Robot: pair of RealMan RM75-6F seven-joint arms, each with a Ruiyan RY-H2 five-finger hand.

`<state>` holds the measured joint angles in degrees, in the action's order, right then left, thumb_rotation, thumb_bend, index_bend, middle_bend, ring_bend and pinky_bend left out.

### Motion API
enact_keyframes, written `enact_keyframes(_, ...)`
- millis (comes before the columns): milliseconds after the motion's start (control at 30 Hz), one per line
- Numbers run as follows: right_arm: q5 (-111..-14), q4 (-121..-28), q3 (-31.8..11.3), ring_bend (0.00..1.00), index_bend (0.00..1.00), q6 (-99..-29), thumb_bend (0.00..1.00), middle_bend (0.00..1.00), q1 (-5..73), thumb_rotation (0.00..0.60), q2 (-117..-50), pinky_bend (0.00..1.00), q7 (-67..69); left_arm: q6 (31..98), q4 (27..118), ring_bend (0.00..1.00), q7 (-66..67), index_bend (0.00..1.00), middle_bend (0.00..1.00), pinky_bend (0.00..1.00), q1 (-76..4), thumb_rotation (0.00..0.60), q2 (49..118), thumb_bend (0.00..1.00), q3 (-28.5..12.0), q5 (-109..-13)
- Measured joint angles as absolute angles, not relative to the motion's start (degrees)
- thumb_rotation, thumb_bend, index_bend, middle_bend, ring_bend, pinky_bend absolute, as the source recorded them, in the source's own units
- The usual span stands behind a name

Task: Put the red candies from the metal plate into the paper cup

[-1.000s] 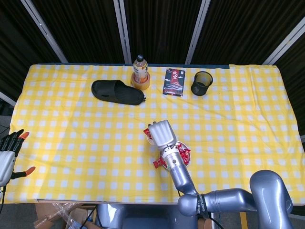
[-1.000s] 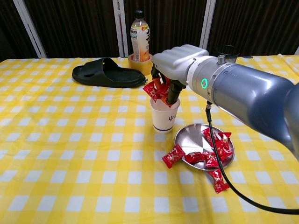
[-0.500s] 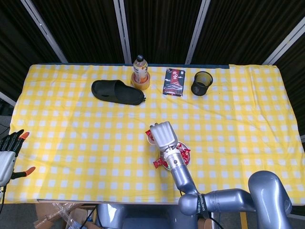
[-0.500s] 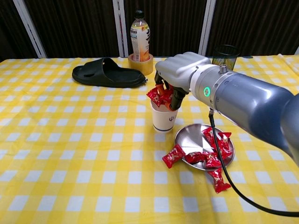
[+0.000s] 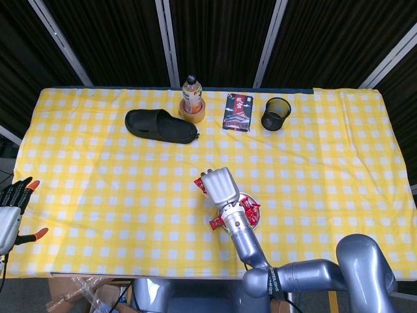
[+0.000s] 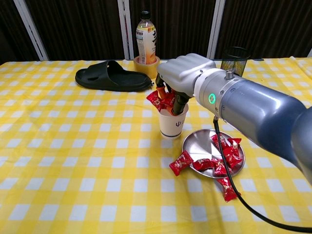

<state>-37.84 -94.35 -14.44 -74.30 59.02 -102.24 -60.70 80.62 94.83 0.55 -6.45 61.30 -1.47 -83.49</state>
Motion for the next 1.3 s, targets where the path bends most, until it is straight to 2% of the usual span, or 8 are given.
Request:
enact_keyframes(467, -38.70, -92.78, -14.35, 0.70, 0.45, -74.37, 0.49, 0.49, 59.34, 0.600, -103.27, 0.85, -61.85, 80.45, 95.10, 0.00, 0.39, 0.00, 0.00, 0.00, -6.49, 0.600, 61.07, 0.05, -1.52, -83.28)
enact_keyframes(767, -38.40, -93.17, -14.54, 0.70, 0.38, -74.13, 0.49, 0.46, 58.93, 0.600, -102.75, 0.85, -61.81, 80.36, 95.24, 0.00, 0.60, 0.00, 0.00, 0.00, -6.53, 0.600, 61.08, 0.05, -1.50, -83.23)
enact_keyframes(1300, -38.55, -93.73, -14.26, 0.70, 0.35, -74.36, 0.49, 0.43, 58.20, 0.600, -102.63, 0.85, -61.57, 80.34, 95.24, 0.00, 0.72, 0.00, 0.00, 0.00, -6.51, 0.600, 61.07, 0.05, -1.49, -83.14)
